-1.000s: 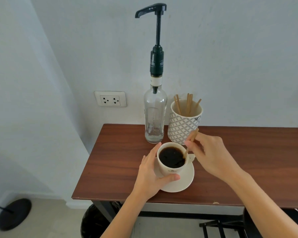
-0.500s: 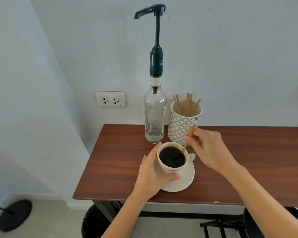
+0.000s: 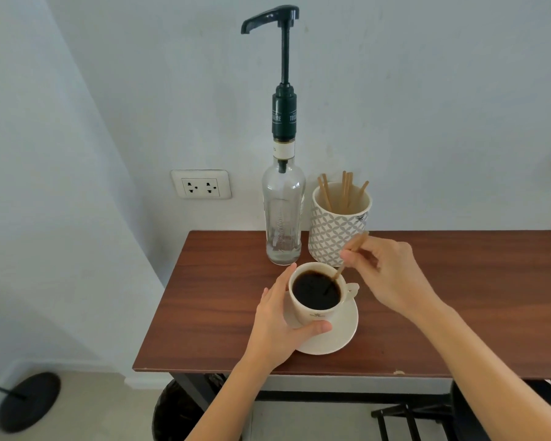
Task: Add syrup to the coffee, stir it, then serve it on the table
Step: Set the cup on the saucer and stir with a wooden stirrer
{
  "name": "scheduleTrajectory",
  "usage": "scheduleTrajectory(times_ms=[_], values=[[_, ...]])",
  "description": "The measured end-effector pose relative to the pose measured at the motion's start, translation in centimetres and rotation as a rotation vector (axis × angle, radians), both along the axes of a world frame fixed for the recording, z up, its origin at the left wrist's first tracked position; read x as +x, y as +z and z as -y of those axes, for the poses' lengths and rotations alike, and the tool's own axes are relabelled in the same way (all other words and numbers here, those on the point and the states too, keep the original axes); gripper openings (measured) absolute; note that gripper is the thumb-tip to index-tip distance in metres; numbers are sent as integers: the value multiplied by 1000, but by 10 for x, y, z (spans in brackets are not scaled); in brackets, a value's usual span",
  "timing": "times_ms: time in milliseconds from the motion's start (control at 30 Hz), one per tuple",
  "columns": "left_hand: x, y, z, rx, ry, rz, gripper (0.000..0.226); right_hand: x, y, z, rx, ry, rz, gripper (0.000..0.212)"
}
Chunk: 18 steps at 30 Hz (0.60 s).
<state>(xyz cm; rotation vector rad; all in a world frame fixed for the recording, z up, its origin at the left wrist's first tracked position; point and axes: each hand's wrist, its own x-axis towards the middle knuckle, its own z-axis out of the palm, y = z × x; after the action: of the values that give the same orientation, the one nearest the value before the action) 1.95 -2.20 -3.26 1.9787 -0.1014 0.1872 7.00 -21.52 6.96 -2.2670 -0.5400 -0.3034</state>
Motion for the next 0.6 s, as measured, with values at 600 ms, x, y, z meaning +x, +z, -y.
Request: scheduleTrajectory(times_ms=[600], values=[[1, 1, 1, 3, 5, -5, 93, -6, 3, 0, -123, 27, -68, 17]])
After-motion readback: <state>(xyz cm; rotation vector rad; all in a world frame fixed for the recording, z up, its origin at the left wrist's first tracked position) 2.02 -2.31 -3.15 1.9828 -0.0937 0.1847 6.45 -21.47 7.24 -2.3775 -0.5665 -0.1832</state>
